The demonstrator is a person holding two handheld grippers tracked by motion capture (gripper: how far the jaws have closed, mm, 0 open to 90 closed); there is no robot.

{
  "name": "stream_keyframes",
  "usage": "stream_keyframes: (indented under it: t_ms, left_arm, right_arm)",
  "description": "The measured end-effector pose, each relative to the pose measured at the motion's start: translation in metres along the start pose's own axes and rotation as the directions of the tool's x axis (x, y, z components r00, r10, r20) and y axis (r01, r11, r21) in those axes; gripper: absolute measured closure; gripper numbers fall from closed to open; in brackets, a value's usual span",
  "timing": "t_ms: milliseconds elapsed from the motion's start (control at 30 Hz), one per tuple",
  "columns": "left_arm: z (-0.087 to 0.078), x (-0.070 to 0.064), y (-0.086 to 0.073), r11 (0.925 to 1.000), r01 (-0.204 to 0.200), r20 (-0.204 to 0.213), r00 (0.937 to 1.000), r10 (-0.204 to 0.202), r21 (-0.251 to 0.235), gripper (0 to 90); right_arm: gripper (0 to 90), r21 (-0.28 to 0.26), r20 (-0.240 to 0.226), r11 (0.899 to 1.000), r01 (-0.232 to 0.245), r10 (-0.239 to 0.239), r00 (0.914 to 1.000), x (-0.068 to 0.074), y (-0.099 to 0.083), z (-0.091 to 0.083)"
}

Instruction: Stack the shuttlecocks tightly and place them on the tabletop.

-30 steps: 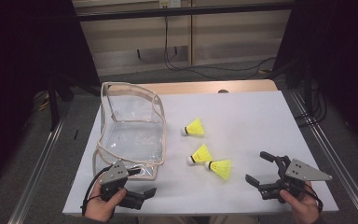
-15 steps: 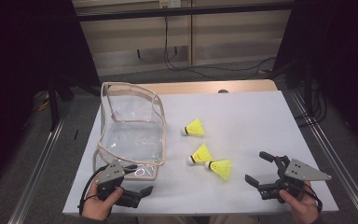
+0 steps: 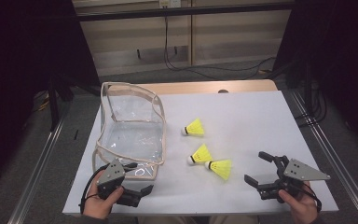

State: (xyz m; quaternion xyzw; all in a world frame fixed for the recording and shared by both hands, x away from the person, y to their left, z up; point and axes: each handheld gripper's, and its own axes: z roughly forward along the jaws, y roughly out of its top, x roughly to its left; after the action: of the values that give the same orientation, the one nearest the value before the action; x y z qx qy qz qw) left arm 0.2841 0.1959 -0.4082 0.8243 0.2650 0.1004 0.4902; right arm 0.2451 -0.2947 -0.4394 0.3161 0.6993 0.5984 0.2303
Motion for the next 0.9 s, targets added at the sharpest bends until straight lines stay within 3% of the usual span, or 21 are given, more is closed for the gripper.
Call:
stream_keyframes:
  t_ms: [200,633,900]
  left_arm:
    - [0.0012,0.0009,0.001,0.9999,-0.015,-0.02,0.9997,0.015,0.008,4.9]
    - [0.0038,0.0026,0.0007,1.0,0.001,-0.017,0.9999,-0.001,-0.009,4.8]
    - [0.0048,0.0053,0.0,0.9996,-0.016,-0.027,0.9995,0.015,-0.021,5.2]
  right_arm:
    - [3.7,0.0,-0.003,1.0,-0.001,0.001,1.0,0.0003,0.0001,0.0001]
    - [3.7,-0.002,-0.003,1.0,0.002,-0.002,1.0,0.0002,0.0,0.0015]
    - [3.7,0.0,-0.007,1.0,0.005,-0.005,1.0,0.0002,0.0002,0.0016]
